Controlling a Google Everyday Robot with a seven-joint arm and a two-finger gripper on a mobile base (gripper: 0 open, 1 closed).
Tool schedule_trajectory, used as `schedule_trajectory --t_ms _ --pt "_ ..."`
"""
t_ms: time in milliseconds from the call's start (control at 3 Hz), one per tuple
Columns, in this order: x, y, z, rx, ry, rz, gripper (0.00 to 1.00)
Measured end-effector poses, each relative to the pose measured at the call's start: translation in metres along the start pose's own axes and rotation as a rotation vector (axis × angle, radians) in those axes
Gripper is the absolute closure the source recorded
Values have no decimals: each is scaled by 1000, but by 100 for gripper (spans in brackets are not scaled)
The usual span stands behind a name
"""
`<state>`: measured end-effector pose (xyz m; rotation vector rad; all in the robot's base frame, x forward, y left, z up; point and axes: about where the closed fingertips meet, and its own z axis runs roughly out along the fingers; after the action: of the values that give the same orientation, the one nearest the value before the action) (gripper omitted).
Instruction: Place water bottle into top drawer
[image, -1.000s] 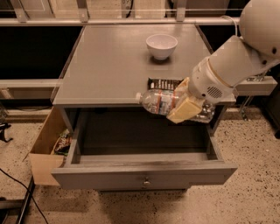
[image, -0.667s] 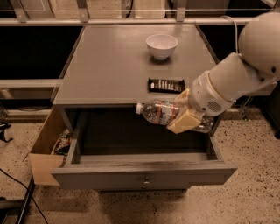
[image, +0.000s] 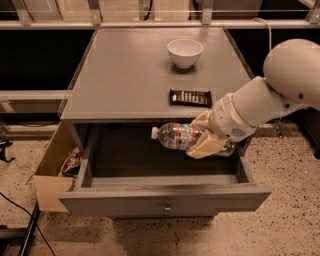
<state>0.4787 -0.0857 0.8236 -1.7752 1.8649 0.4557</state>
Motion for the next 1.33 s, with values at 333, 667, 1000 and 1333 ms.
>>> schedule_trajectory --t_ms 333,667,1000,1333 --pt "5 -1 7 3 -5 -11 100" --pt "15 -4 31 17 -11 -43 100" --pt "26 -9 58 40 -28 -77 100" --pt "43 -22 116 69 -70 -140 100"
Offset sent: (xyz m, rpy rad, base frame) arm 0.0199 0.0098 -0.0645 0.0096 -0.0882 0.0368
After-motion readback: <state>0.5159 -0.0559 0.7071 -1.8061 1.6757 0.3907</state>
